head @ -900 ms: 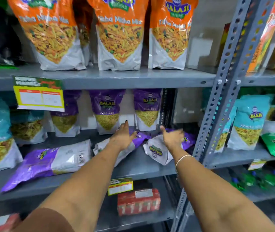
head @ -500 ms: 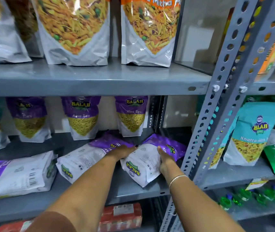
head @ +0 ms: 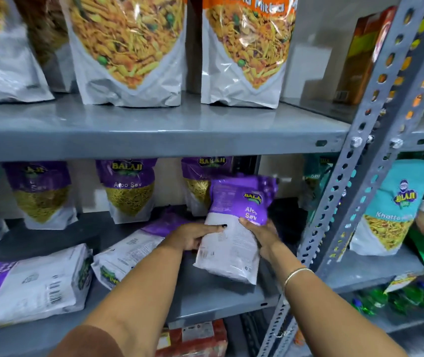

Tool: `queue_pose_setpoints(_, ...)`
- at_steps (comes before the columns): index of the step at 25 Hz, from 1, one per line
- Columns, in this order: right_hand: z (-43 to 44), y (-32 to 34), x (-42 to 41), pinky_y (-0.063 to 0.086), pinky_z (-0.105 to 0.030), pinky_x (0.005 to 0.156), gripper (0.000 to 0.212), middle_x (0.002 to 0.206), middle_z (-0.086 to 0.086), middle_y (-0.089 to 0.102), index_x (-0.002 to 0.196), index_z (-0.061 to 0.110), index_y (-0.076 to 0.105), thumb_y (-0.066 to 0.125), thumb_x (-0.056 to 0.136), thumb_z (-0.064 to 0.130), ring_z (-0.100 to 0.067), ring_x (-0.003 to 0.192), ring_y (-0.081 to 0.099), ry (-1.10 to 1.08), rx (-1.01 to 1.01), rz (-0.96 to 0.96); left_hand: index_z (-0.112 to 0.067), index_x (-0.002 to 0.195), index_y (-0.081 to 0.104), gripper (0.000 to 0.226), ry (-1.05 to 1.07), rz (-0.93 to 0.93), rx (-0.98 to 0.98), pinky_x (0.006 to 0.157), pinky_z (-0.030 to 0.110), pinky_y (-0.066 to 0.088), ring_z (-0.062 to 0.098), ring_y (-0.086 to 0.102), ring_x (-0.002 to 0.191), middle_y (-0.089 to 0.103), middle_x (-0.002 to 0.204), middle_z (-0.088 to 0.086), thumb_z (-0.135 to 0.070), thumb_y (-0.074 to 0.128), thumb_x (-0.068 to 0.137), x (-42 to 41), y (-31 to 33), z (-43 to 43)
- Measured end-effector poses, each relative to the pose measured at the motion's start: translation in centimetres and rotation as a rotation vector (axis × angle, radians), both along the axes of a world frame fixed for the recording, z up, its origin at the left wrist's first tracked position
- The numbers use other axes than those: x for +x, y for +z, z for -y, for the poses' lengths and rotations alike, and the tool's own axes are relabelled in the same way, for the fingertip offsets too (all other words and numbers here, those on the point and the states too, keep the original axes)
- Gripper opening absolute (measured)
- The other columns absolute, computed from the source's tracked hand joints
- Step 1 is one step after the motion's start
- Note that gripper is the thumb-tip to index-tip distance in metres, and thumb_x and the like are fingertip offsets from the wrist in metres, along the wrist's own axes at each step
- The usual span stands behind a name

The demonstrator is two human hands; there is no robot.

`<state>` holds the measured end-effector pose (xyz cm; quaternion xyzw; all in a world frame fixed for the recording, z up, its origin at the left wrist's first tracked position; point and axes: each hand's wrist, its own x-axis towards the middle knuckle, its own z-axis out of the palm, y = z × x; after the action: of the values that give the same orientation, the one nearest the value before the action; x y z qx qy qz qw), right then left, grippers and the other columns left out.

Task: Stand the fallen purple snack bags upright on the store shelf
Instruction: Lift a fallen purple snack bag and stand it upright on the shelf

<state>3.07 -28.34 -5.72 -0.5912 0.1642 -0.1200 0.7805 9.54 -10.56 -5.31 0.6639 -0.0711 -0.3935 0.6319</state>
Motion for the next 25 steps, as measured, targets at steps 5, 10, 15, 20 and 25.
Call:
queue_pose_setpoints(5,-0.7,3.9,1.1,0.058,-0.025,0.074,0.054,0.097,-0.005,0.068,0.118,0.004,0.05,0.067,0.071,-0.015,-0.009,0.078,0.068,0.151,-0.283,0.167,-0.018,0.091,0.062,0.019,0.235,0.363,-0.06,0.045,0.005,0.045,-0.001,0.063,0.057,0.07,0.069,-0.007,-0.006,0.067,0.078,0.4,3.1,-1.4)
queue_pose_setpoints(10,-0.8,3.8,0.7,0.058,-0.019,0.074,0.056,0.105,-0.009,0.063,0.12,0.006,0.047,0.063,0.072,-0.017,-0.018,0.091,0.064,0.199,-0.31,0.177,-0.001,0.117,0.055,0.052,0.383,0.532,-0.011,0.05,0.005,0.047,0.017,0.058,0.093,0.064,0.109,0.011,-0.008,0.076,0.07,0.4,2.5,-0.9)
queue_pose_setpoints(15,-1.3,3.2,0.1,0.054,-0.043,0.092,0.069,0.118,-0.012,0.062,0.112,0.015,0.051,0.086,0.054,0.03,-0.024,0.102,0.062,0.042,-0.435,-0.006,-0.001,0.12,0.055,0.05,0.326,0.533,-0.006,0.052,-0.001,0.045,0.015,0.057,0.097,0.063,0.113,0.011,-0.005,0.072,0.074,0.0,2.9,-1.3)
queue_pose_setpoints(20,-2.2,2.5,-0.5,0.052,-0.034,0.064,0.058,0.098,-0.008,0.053,0.097,0.009,0.032,0.078,0.069,0.032,-0.025,0.08,0.057,-0.107,-0.458,-0.183,-0.008,0.121,0.056,0.053,0.159,0.438,0.0,0.061,0.009,0.049,0.011,0.058,0.09,0.062,0.11,0.004,-0.009,0.074,0.072,-1.7,4.1,-2.0)
queue_pose_setpoints(25,-2.2,2.5,-1.5,0.047,-0.025,0.072,0.056,0.107,-0.008,0.054,0.109,0.014,0.038,0.076,0.07,0.006,-0.016,0.091,0.055,0.333,-0.49,-0.233,-0.025,0.116,0.05,0.076,-0.081,0.328,0.17,0.092,0.027,0.038,0.014,0.048,0.112,0.06,0.106,-0.007,-0.024,0.081,0.047,-1.9,5.4,-3.4)
